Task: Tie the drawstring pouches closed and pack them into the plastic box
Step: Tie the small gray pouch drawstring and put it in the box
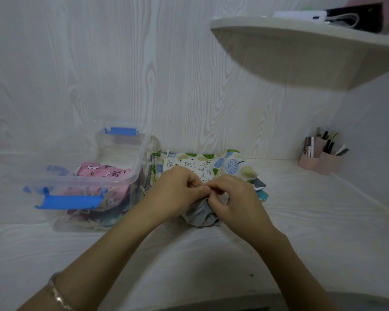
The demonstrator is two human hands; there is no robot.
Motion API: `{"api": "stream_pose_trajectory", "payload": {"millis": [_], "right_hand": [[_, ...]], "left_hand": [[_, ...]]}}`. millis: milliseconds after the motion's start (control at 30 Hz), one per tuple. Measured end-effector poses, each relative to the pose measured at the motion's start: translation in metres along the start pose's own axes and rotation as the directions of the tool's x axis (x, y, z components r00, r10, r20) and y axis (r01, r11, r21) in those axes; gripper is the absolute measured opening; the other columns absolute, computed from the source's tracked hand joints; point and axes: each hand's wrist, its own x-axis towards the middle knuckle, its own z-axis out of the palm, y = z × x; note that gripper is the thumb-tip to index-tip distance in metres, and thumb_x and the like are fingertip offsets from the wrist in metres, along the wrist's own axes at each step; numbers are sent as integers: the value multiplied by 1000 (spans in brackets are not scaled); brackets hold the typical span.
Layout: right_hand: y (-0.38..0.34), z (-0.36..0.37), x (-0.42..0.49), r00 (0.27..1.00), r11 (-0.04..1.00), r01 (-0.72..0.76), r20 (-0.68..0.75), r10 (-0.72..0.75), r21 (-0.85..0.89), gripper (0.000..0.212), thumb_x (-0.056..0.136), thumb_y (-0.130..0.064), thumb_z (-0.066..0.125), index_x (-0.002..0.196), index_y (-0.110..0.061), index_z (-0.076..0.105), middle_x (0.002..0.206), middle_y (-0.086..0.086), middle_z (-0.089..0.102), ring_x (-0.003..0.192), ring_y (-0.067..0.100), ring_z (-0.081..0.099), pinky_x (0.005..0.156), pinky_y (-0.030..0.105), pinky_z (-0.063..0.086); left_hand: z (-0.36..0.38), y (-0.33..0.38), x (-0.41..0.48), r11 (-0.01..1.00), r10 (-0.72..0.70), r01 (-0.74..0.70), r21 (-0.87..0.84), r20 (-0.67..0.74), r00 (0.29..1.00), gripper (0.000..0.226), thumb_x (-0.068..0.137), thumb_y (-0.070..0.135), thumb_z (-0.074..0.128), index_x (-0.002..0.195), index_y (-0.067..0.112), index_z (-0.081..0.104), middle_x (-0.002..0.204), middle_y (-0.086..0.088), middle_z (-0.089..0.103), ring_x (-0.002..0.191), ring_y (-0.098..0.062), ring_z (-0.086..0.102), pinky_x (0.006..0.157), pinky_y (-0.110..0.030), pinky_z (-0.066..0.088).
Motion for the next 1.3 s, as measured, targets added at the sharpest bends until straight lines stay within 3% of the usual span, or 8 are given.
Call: {"api": "stream_pose_trajectory", "payload": {"millis": [167, 367, 467, 600, 700, 933, 1167, 1300], "right_hand": [[0, 3, 0, 999, 995, 34, -37, -38, -91, 17, 85, -14, 65, 101, -17, 72, 84, -4, 69, 75, 3, 58, 68, 23, 53], [1, 0, 4, 979, 938, -199, 19, 202, 286, 13, 82, -10, 65, 75, -18, 71, 77, -2, 62, 73, 7, 55, 66, 21, 47], [4, 0, 10, 879, 631, -462, 230, 417, 623, 9, 73, -17, 66, 72, -10, 71, 82, 8, 64, 81, 15, 59, 78, 31, 48], [10, 2, 11, 805, 99, -523, 453, 383, 846, 43, 60, -16, 66, 91, 15, 63, 97, 28, 60, 96, 32, 57, 92, 41, 47], [7, 3, 8, 813, 310, -513, 336, 476, 801, 21, 80, -6, 68, 92, 11, 65, 92, 27, 66, 90, 31, 63, 81, 37, 53], [-6, 5, 1, 944, 863, -238, -100, 313, 446, 18, 83, -12, 71, 82, -29, 64, 79, -5, 65, 73, 7, 61, 66, 15, 52], [-1, 0, 0, 954, 898, -249, -66, 292, 363, 9, 85, -19, 70, 82, -28, 70, 81, -9, 69, 80, 6, 63, 72, 18, 52], [20, -19, 0, 884, 700, -407, 59, 464, 587, 10, 90, -10, 62, 83, -11, 70, 76, -5, 70, 74, 6, 65, 70, 17, 52]], "left_hand": [[-4, 3, 1, 1000, -21, 21, -3, 43, 999, 24, 89, 28, 64, 73, 14, 72, 46, 8, 49, 30, 1, 39, 33, -9, 27], [-7, 0, 2, 998, 55, -55, -1, 81, 995, 20, 84, 34, 68, 81, 16, 76, 63, -7, 63, 50, -8, 45, 49, -20, 39], [-4, -1, 3, 991, 132, -132, -21, 1, 991, 15, 82, 36, 70, 78, 22, 75, 72, -2, 70, 65, -16, 61, 68, -34, 53], [2, -2, 4, 980, 148, -152, -130, -43, 988, 16, 85, 36, 66, 75, 26, 73, 74, -8, 70, 70, -25, 62, 72, -44, 52], [5, -8, 5, 977, 73, -75, -198, -14, 997, 23, 90, 33, 61, 81, 17, 73, 84, -22, 69, 71, -36, 61, 68, -46, 50], [11, -11, 7, 928, -83, 67, -368, -26, 996, 24, 92, 25, 61, 78, 8, 70, 65, 2, 65, 55, -1, 58, 55, -16, 47], [4, -10, 7, 915, -60, 66, -399, 27, 998, 18, 90, 21, 63, 85, 8, 74, 80, -5, 74, 73, -9, 69, 65, -18, 54], [-7, -20, 6, 998, 64, -67, -15, -143, 988, 12, 88, 23, 65, 78, 22, 71, 76, 9, 69, 77, -6, 64, 72, -20, 50]]}}
